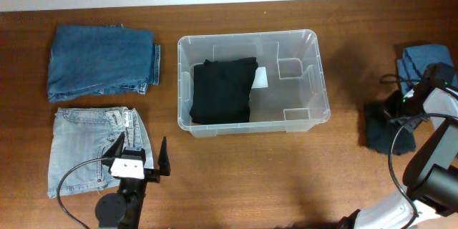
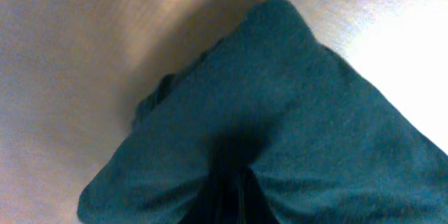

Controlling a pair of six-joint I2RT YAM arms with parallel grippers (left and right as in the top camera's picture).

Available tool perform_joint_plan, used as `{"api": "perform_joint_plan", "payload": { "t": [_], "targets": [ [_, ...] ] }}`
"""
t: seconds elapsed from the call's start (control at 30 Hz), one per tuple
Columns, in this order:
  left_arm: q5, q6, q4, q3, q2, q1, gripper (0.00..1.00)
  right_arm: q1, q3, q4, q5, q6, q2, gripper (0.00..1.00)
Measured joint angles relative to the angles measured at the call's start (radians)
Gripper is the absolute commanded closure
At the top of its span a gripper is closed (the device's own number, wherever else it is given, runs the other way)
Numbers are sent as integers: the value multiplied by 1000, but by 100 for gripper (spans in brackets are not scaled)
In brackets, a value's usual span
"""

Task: Pack container
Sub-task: 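Lower the right gripper and grasp the dark grey garment, then lift the dark grey garment and carry it over the bin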

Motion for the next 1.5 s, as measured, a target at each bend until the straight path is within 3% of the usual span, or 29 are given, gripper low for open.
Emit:
{"api": "perform_joint_plan", "payload": {
  "t": [0.17, 0.3, 0.5, 0.63, 0.67, 0.73, 0.8, 0.97, 1.27, 1.5],
  "targets": [
    [0, 0, 0, 0, 0, 0, 1, 63, -2, 169, -195, 98, 36, 96],
    [0, 0, 0, 0, 0, 0, 0, 120, -6, 200, -302, 167, 52, 96],
    [0, 0, 0, 0, 0, 0, 0, 129, -4, 195, -381, 212, 58, 76],
    [0, 0, 0, 0, 0, 0, 1, 128, 32, 137, -403, 175, 56, 39],
    [0, 0, 0, 0, 0, 0, 0, 128, 49, 114, -406, 156, 54, 18],
    [0, 0, 0, 0, 0, 0, 1, 128, 129, 2, -393, 55, 47, 3],
    [0, 0, 0, 0, 0, 0, 1, 124, 225, -131, -345, -53, 39, 1],
    [0, 0, 0, 0, 0, 0, 1, 79, 327, -278, -182, -314, 6, 1],
    [0, 0, 0, 0, 0, 0, 1, 40, 214, -225, -90, -554, 43, 1],
    [0, 0, 0, 0, 0, 0, 1, 85, 204, -191, -85, -623, 80, 1]
  ]
}}
